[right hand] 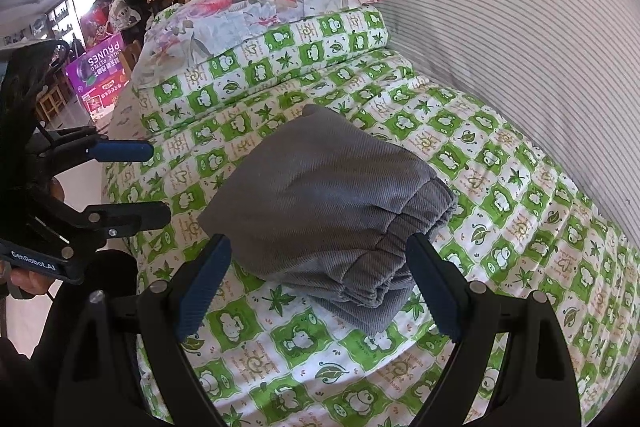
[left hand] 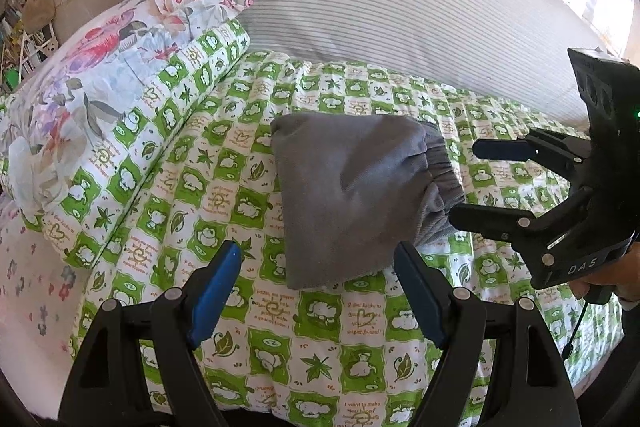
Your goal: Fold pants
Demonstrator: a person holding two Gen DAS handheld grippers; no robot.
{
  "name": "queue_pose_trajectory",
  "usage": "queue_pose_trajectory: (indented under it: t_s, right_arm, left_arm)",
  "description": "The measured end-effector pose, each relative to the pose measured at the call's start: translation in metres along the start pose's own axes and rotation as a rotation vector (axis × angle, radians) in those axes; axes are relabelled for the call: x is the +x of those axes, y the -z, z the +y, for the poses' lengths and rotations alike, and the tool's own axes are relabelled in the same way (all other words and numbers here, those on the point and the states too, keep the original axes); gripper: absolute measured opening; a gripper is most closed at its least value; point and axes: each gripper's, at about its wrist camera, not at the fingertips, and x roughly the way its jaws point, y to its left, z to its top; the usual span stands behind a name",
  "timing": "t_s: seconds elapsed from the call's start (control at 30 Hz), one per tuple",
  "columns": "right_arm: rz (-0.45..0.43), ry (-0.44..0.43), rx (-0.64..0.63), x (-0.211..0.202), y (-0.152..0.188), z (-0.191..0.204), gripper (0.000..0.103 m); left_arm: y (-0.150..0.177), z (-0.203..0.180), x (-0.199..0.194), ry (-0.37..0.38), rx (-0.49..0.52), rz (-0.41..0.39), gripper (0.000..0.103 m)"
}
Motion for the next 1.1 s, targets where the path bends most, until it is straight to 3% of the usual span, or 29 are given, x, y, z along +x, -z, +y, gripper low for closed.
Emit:
queue_pose_trajectory:
  t_s: [0.27,1.1]
  right_arm:
    - [-0.002,-0.004,-0.001,0.0001,-0.0008,0.0014,0.089]
    - [-0.003,-0.004,0.011,-0.0003,0.0016,0.0003,0.089]
  left_arm:
    - [-0.0007,-0.0003,-0.0029,0.002,0.010,-0.037,0.079]
    - [-0.0017,0.0028,0.0031,-0.007,0.015,-0.027,0.079]
